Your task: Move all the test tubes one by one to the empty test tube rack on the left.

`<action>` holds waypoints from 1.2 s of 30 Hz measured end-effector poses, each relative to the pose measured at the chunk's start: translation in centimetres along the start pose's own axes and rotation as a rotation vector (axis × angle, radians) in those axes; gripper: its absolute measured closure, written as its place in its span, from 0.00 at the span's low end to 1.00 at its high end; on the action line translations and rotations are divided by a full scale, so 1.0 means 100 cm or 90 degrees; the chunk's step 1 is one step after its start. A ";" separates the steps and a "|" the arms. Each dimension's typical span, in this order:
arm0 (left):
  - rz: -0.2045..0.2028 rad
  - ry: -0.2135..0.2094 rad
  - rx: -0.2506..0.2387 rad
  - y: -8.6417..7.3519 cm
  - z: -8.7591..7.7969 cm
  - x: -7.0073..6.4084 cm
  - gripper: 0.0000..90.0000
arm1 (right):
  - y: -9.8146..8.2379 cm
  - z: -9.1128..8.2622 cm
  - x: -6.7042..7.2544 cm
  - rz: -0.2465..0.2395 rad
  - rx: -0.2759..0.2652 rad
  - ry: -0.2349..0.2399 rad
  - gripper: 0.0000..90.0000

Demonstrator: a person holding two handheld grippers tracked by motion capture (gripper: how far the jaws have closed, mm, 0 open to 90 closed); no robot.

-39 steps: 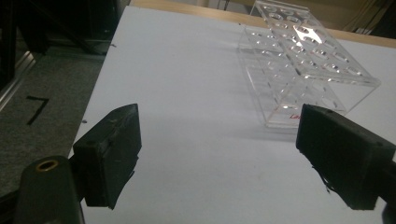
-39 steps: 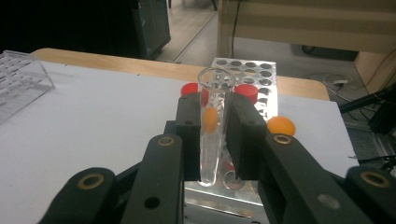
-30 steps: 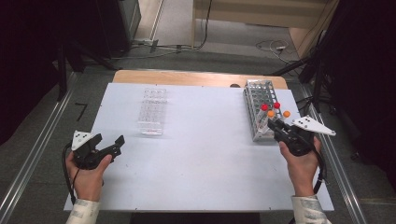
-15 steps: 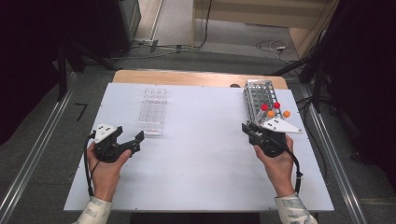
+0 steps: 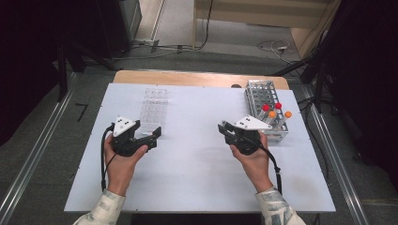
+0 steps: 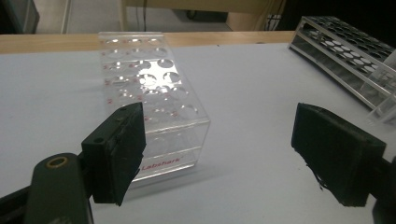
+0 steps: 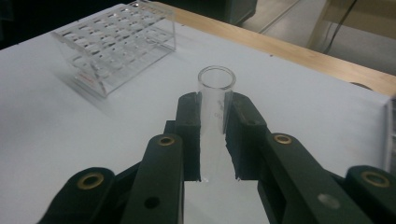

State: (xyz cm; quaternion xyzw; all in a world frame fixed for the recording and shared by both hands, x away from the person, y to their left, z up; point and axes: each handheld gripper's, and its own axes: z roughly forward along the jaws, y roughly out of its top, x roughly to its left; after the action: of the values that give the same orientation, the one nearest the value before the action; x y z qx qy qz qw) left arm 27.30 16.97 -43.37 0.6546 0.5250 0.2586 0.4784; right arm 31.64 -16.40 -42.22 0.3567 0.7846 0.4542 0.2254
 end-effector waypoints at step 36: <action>0.039 -0.108 0.035 0.024 0.047 -0.058 0.48 | 0.011 0.065 0.065 -0.034 0.017 0.068 0.81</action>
State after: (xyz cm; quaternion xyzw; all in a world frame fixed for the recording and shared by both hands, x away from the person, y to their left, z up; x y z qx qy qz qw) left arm 30.45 9.91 -42.18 0.7029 0.4694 0.2019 0.4949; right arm 32.26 -7.52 -44.56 0.3139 0.8109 0.4556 0.1907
